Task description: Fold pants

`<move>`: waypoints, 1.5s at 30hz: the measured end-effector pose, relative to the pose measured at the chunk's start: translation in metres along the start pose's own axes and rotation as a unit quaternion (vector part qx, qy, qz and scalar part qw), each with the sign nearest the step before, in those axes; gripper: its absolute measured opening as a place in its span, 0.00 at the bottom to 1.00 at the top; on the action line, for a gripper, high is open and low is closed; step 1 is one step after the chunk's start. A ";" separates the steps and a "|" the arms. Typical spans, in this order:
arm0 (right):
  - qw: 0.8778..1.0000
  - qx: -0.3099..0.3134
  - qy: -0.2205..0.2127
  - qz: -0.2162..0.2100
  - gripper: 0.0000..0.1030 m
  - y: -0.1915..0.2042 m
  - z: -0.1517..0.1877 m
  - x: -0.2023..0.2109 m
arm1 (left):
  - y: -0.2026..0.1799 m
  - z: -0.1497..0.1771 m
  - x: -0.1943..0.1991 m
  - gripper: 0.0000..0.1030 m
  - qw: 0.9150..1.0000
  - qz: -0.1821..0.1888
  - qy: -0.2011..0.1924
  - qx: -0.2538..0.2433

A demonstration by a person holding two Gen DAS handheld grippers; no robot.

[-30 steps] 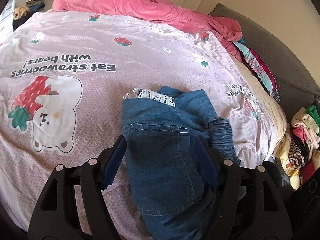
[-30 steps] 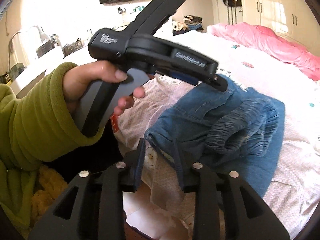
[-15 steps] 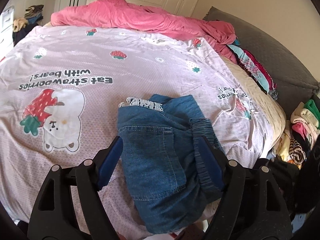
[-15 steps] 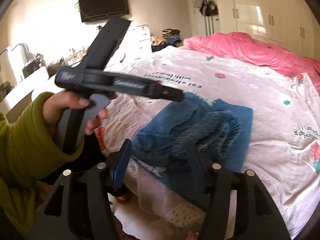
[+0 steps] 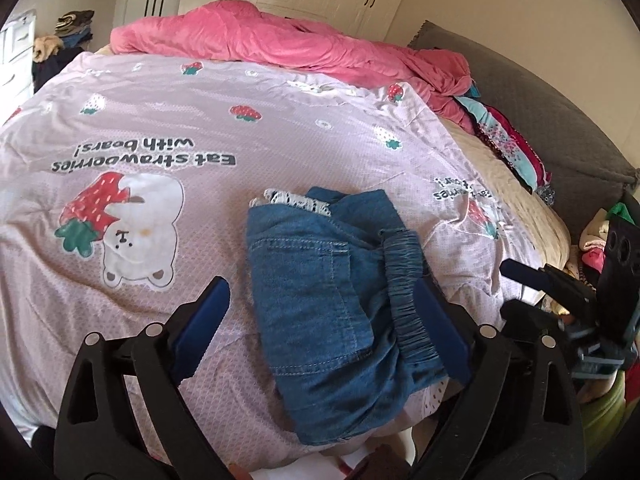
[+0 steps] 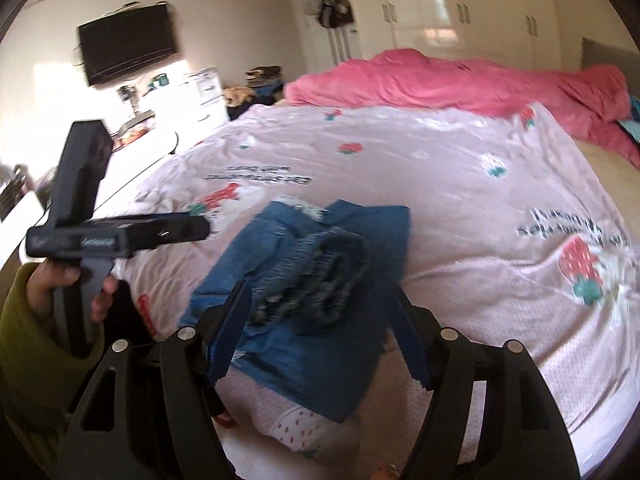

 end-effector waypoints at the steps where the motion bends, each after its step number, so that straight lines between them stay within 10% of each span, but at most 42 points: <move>1: 1.000 -0.008 0.005 0.006 0.65 -0.005 0.001 -0.003 | 0.001 0.002 -0.001 0.85 1.000 -0.001 0.002 0.001; 39: 0.987 -0.104 0.120 -0.012 0.65 -0.047 0.029 -0.090 | 0.006 0.039 -0.068 0.86 0.998 0.002 0.068 0.001; 45: 0.989 -0.085 0.118 -0.023 0.51 -0.037 0.029 -0.093 | -0.001 0.041 -0.071 0.67 0.998 0.020 0.067 0.001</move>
Point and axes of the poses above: each gripper's, at about its wrist camera, not at the fingertips, and x roughly against the way its jaws point, y to its left, z to its underside, the point moved 10 cm from there along -x, roughly the way its jaws point, and after that the axes turned 3 degrees about -x, right-handed, at the moved point
